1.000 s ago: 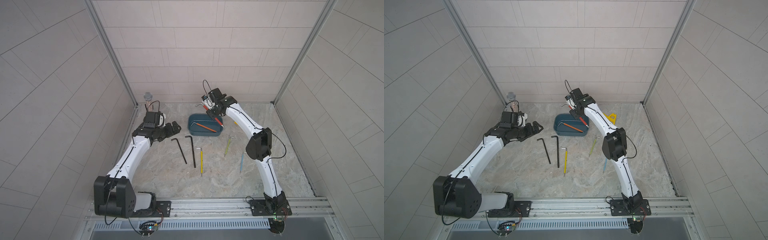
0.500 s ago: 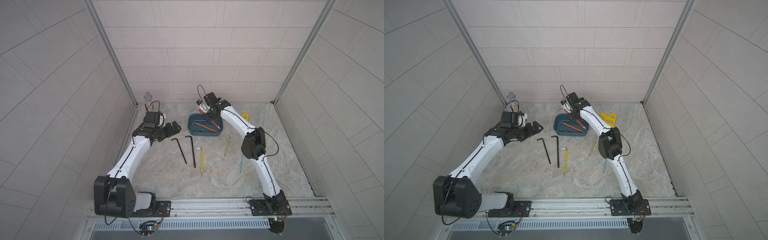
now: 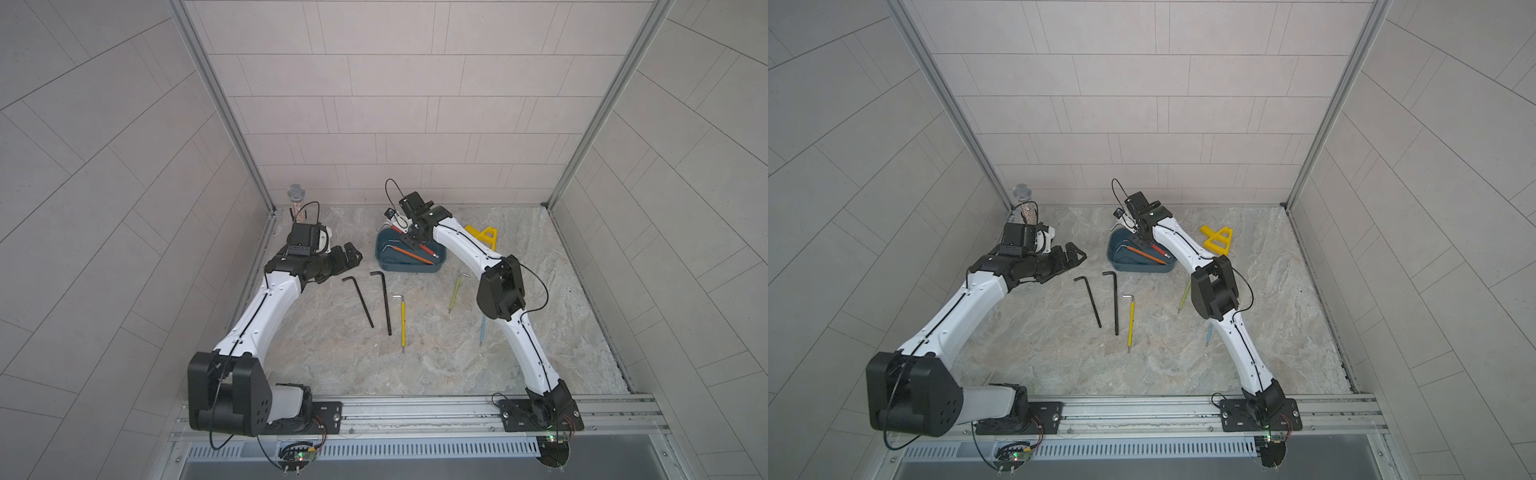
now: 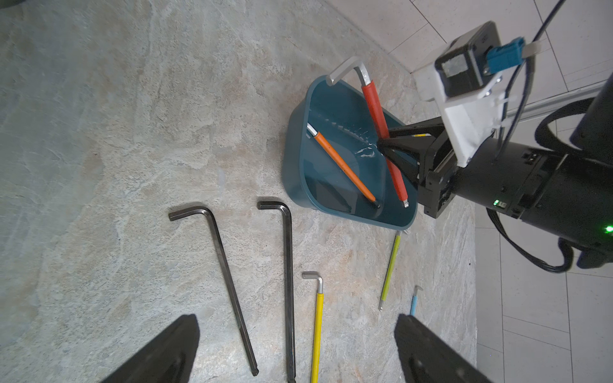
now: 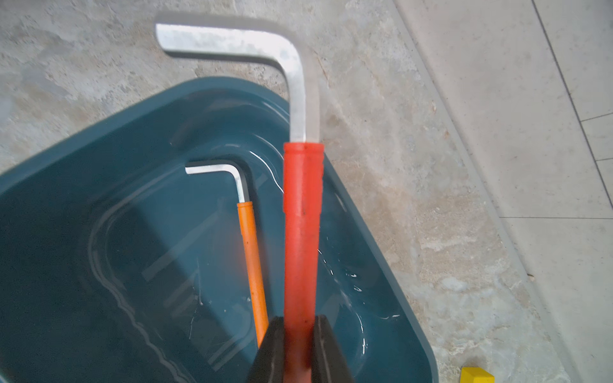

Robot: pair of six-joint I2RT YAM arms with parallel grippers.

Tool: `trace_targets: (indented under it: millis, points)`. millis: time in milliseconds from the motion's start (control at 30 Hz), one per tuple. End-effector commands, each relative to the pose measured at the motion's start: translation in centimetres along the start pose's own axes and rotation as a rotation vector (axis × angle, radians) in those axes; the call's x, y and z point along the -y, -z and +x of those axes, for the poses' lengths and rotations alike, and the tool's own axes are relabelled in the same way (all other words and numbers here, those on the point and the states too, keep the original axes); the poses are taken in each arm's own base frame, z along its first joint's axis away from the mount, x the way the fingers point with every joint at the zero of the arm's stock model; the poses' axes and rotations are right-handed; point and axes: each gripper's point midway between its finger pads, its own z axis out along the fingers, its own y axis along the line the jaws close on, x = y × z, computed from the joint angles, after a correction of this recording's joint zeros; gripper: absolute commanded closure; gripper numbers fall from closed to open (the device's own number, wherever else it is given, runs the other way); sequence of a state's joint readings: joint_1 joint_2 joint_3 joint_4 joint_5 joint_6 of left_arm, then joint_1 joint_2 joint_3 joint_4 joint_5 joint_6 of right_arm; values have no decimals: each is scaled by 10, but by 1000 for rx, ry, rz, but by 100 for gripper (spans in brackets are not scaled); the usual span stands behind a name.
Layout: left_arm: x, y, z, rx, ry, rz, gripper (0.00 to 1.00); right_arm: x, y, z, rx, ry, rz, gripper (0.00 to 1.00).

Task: Put the hex key on the desktop into the storage box
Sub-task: Place the Allen key in the storage box.

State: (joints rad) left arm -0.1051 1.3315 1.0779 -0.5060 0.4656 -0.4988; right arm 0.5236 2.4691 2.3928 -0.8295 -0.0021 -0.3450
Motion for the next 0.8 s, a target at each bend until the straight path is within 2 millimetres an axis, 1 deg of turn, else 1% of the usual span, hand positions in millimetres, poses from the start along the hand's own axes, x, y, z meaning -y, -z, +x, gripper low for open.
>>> trace_targets:
  millis: [0,333,367,433,467,500,533,600,767]
  points:
    - [-5,-4,1,-8,-6,-15,0,3,-11,7,-25,13,36,100]
    - [-6,-4,2,-11,-5,-19,0,-3,-26,29,-95,14,41,100]
    - [-6,-4,2,-13,-5,-19,0,-3,-27,30,-100,6,45,93]
    - [-6,-5,2,-13,-4,-20,0,-3,-27,33,-109,-8,44,75]
    - [-5,-4,2,-13,-4,-16,0,-4,-26,33,-110,-16,38,64]
    - [-6,-5,2,-16,-4,-17,0,-5,-25,34,-113,-23,32,57]
    - [-6,-6,3,-19,-3,-17,0,-5,-24,34,-112,-30,30,53]
    - [-6,-5,2,-17,-3,-17,0,-6,-20,32,-106,-46,25,49]
    - [-7,-4,3,-15,-3,-23,0,-3,-6,24,-74,-90,19,47]
